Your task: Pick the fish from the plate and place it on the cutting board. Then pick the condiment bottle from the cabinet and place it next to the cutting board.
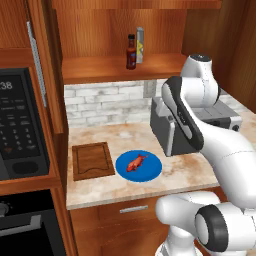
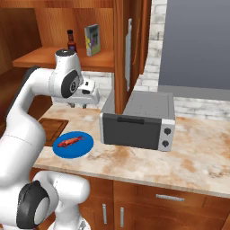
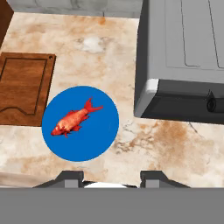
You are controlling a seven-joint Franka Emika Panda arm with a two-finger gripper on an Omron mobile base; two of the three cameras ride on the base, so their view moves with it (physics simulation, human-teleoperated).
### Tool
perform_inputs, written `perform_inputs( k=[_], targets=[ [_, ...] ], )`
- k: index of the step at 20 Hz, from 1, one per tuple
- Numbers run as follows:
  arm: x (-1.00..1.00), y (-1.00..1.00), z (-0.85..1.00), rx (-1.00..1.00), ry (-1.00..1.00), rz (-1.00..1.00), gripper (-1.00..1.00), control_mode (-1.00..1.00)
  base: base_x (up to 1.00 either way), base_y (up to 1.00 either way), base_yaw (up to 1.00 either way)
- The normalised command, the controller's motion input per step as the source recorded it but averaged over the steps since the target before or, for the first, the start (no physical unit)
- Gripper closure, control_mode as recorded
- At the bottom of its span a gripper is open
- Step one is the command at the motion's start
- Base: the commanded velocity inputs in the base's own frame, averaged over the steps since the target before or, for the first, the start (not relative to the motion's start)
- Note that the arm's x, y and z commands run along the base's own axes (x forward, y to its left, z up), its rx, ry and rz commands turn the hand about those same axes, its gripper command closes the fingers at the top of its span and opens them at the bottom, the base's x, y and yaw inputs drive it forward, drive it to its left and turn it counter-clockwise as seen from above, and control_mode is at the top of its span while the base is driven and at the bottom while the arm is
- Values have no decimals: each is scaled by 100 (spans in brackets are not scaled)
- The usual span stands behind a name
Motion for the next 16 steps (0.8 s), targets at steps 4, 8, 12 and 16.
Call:
perform_inputs(
  k=[4, 8, 12, 16],
  targets=[
    [-4, 2, -6, 0, 0, 0, -100, -100, 0, 0, 0],
    [-11, 9, -17, 0, 2, 0, -100, -100, 0, 0, 0],
    [-14, 15, -23, 0, 1, 0, -100, -100, 0, 0, 0],
    [-10, 21, -19, 0, 0, 0, -100, -100, 0, 0, 0]
  ],
)
